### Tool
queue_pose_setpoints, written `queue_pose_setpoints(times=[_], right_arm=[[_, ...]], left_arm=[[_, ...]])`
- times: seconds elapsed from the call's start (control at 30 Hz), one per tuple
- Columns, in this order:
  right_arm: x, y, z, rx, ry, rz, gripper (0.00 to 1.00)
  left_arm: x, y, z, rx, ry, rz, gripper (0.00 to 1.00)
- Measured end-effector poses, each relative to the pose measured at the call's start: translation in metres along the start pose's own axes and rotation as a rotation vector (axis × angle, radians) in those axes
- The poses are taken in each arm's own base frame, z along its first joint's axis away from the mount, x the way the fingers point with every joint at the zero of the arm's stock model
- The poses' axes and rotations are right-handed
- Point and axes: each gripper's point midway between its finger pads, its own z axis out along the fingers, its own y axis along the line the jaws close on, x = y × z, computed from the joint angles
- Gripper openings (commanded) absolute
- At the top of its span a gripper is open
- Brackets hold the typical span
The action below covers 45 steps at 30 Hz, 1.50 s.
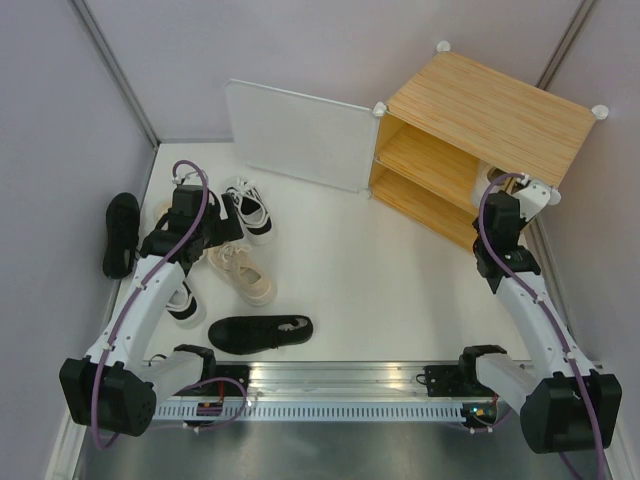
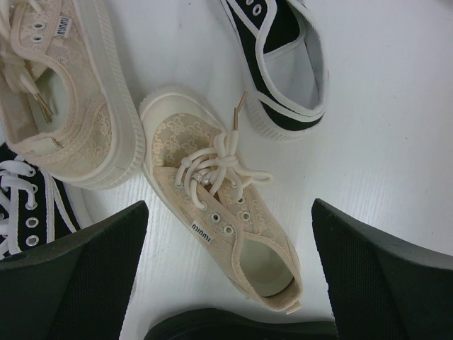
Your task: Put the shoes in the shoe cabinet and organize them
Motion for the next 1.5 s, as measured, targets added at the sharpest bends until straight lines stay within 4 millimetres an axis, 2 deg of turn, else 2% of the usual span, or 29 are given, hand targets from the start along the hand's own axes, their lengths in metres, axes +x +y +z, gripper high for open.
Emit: queue_pose_setpoints(times=[0.17,0.37,0.7,1.2,1.5], right_arm=[[-0.003,-0.011,0.011,0.070,-0.036,0.011,0.34],[-0.008,-0.018,0.022,0.116,-0.065,0.027,0.29],[-0.013,-0.023,0.029,0.137,-0.088,0.042,0.27],[-0.016,-0.022,0.033,0.129,-0.122,0.052,0.32],[-0.014,-0.012,0.014,0.002,-0.044,0.050,0.51]], left_arm=[[0.000,0.000,0.000,0.000,0.000,0.000,0.99],[0.000,0.000,0.000,0.000,0.000,0.000,0.99],[0.000,0.000,0.000,0.000,0.000,0.000,0.99],[0.000,0.000,0.000,-0.001,0.001,0.001,0.99],[0.000,0.000,0.000,-0.001,0.001,0.001,0.99]])
